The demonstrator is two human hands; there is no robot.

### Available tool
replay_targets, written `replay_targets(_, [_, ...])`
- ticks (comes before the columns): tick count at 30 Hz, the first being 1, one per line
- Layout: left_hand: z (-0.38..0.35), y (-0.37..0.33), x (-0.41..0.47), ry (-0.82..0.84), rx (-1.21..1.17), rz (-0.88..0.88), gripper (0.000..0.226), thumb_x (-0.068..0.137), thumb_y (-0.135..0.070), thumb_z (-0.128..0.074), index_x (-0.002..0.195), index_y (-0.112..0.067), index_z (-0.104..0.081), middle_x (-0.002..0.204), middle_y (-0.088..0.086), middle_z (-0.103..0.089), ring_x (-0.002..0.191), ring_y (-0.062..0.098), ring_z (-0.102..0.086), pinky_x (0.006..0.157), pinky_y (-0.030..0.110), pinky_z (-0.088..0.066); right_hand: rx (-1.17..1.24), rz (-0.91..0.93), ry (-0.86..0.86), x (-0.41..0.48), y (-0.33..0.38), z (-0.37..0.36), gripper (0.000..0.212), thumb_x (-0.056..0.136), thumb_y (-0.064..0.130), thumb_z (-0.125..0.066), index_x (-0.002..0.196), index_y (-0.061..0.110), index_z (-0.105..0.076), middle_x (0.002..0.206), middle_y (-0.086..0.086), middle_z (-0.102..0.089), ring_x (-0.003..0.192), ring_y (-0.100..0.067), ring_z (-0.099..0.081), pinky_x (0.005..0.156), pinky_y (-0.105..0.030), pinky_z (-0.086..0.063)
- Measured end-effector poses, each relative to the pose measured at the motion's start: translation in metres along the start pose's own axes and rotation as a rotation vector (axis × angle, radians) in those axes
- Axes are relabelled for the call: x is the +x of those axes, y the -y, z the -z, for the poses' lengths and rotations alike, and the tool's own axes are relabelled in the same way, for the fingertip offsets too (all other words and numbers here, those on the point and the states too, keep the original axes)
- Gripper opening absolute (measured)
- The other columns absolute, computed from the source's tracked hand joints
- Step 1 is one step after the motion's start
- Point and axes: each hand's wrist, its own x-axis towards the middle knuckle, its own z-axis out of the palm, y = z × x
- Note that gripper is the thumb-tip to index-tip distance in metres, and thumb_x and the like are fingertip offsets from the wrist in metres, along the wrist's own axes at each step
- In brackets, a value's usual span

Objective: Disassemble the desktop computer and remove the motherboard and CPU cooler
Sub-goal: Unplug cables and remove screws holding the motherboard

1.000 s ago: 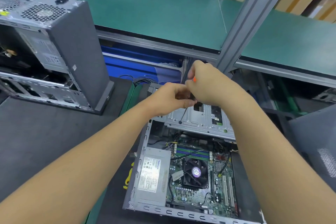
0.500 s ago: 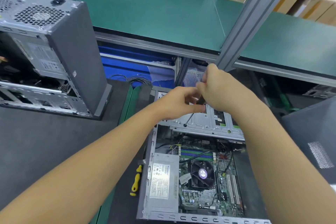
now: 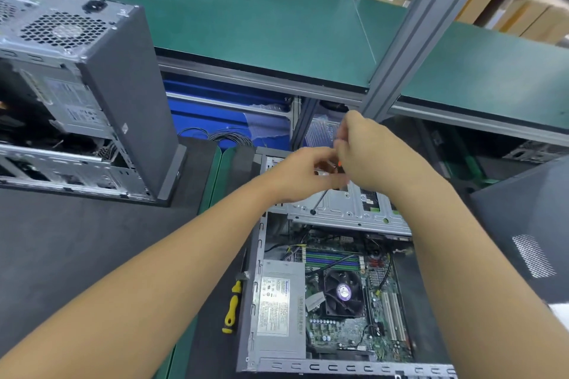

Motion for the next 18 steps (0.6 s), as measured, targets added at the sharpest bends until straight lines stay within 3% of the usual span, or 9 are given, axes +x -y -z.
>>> replay_targets(2, [0.004, 0.003, -0.003, -0.02, -0.045, -0.008, 0.018, 0.09, -0.019, -0.071, 0.096, -0.035, -0.068, 0.087, -0.018, -0.072, 0.085, -0.001, -0.065, 0.083, 0.024, -0.054, 0.06, 0.006, 0.071, -0.001, -0.001, 0.005, 0.016, 0.094, 0.013, -0.045, 0.109, 0.02, -0.048, 0.114, -0.007, -0.055, 0.1, -0.031, -0.051, 0.077, -0.037, -0.042])
replay_targets(4, [0.003, 0.006, -0.003, -0.065, -0.055, -0.017, 0.021, 0.085, -0.017, -0.077, 0.088, -0.035, -0.068, 0.084, -0.01, -0.072, 0.08, 0.006, -0.065, 0.081, 0.029, -0.056, 0.102, 0.006, 0.106, -0.002, -0.001, 0.007, 0.018, 0.091, 0.019, -0.05, 0.108, 0.023, -0.047, 0.113, -0.004, -0.051, 0.103, -0.03, -0.048, 0.079, -0.037, -0.042])
replay_targets(7, [-0.004, 0.005, -0.001, -0.136, -0.027, 0.008, 0.026, 0.073, -0.026, -0.086, 0.083, -0.03, -0.063, 0.08, -0.01, -0.068, 0.074, 0.005, -0.062, 0.071, 0.026, -0.054, 0.04, -0.018, 0.014, -0.004, 0.0, 0.0, 0.034, 0.096, 0.044, -0.051, 0.113, 0.016, -0.043, 0.117, -0.008, -0.048, 0.105, -0.032, -0.046, 0.081, -0.039, -0.038])
replay_targets(9, [-0.01, 0.003, 0.001, -0.155, 0.061, 0.029, 0.036, 0.07, -0.038, -0.086, 0.092, -0.024, -0.062, 0.086, -0.008, -0.068, 0.076, 0.011, -0.064, 0.07, 0.03, -0.055, 0.016, -0.051, -0.099, -0.005, 0.002, -0.005, 0.039, 0.1, 0.051, -0.041, 0.109, 0.014, -0.037, 0.113, -0.012, -0.052, 0.096, -0.036, -0.052, 0.073, -0.04, -0.038])
replay_targets(11, [-0.012, 0.001, 0.0, -0.135, 0.114, 0.012, 0.046, 0.07, -0.043, -0.083, 0.102, -0.02, -0.06, 0.095, -0.002, -0.065, 0.082, 0.018, -0.065, 0.077, 0.04, -0.056, 0.014, -0.019, -0.173, -0.007, 0.003, -0.009, 0.031, 0.104, 0.043, -0.038, 0.108, 0.012, -0.033, 0.103, -0.013, -0.056, 0.082, -0.036, -0.056, 0.065, -0.039, -0.038])
replay_targets(13, [-0.009, -0.001, -0.001, -0.092, 0.092, -0.029, 0.039, 0.075, -0.036, -0.083, 0.106, -0.021, -0.064, 0.103, 0.001, -0.064, 0.09, 0.019, -0.063, 0.083, 0.042, -0.055, 0.005, 0.021, -0.188, -0.007, 0.003, -0.009, 0.024, 0.104, 0.032, -0.043, 0.113, 0.01, -0.036, 0.105, -0.013, -0.056, 0.084, -0.036, -0.058, 0.067, -0.038, -0.041])
replay_targets(16, [0.0, 0.001, -0.005, -0.045, -0.025, -0.007, 0.025, 0.089, -0.023, -0.073, 0.113, -0.019, -0.07, 0.11, -0.004, -0.07, 0.104, 0.01, -0.065, 0.093, 0.033, -0.054, 0.0, 0.061, -0.147, -0.004, 0.0, -0.003, 0.023, 0.101, 0.019, -0.049, 0.119, 0.009, -0.04, 0.12, -0.014, -0.049, 0.1, -0.034, -0.048, 0.076, -0.034, -0.032])
replay_targets(18, [0.005, 0.005, -0.006, -0.057, -0.046, 0.019, 0.02, 0.091, -0.016, -0.071, 0.11, -0.02, -0.072, 0.101, -0.01, -0.074, 0.096, 0.003, -0.068, 0.089, 0.024, -0.054, 0.054, 0.072, -0.064, -0.004, -0.001, 0.001, 0.021, 0.097, 0.01, -0.048, 0.116, 0.015, -0.041, 0.12, -0.01, -0.044, 0.101, -0.028, -0.035, 0.079, -0.034, -0.027])
